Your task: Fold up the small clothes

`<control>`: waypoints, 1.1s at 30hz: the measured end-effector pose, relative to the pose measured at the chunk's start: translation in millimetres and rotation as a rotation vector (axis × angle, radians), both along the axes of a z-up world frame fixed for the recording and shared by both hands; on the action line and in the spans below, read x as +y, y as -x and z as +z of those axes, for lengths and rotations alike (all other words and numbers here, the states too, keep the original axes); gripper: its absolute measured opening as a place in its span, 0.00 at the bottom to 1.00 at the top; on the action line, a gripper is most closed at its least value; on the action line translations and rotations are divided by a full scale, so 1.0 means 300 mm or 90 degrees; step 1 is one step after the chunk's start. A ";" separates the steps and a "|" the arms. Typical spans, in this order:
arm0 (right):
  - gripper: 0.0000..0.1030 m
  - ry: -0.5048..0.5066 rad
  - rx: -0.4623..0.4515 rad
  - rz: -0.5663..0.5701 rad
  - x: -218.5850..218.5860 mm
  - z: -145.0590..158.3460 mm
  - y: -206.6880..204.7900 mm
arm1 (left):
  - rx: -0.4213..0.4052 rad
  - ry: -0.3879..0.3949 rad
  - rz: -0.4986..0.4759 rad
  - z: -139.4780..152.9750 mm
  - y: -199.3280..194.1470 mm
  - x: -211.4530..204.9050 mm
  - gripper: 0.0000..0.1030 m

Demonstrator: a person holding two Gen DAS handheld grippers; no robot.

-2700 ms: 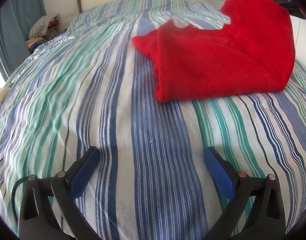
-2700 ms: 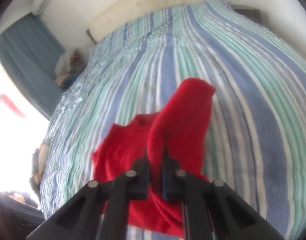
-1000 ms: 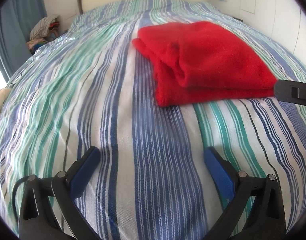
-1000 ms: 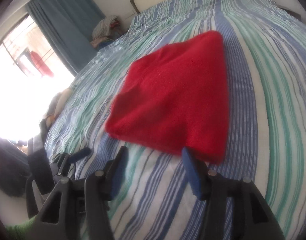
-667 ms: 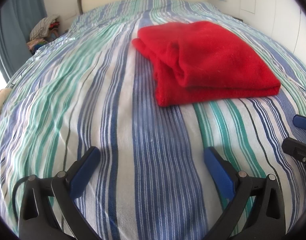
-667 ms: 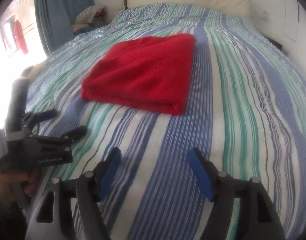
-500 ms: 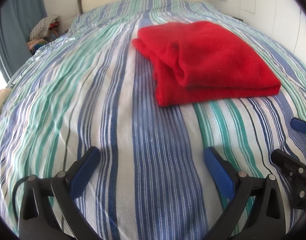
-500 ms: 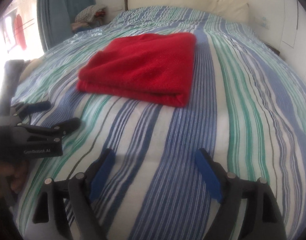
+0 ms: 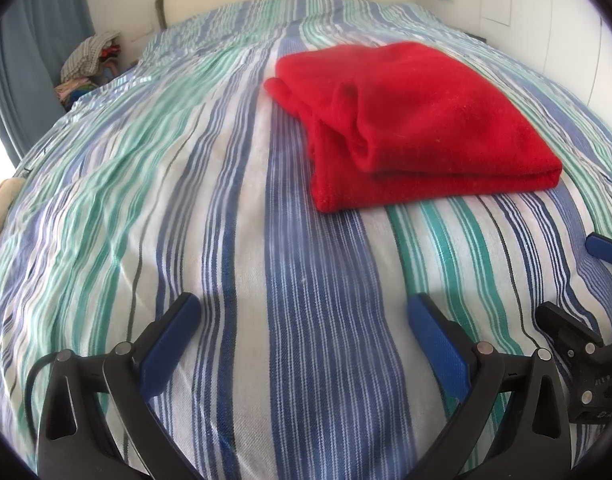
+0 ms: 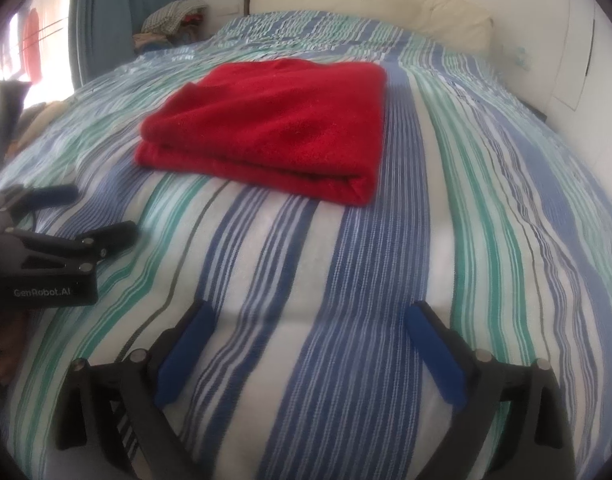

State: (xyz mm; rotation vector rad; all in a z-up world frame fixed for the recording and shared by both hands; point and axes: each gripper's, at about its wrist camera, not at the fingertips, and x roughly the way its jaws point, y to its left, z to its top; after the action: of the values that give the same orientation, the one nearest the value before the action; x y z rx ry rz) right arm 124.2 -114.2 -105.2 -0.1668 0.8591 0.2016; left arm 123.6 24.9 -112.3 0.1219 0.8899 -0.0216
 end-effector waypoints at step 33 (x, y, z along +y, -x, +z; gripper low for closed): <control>0.99 -0.005 0.006 -0.013 -0.007 -0.004 -0.010 | 0.029 -0.046 0.046 -0.022 -0.066 -0.120 1.00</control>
State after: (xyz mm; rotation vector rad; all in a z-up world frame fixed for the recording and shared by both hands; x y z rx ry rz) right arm 127.1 -116.2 -106.4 -0.1497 0.8684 0.1869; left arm 143.3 -11.1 -118.8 0.1565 0.9401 0.0756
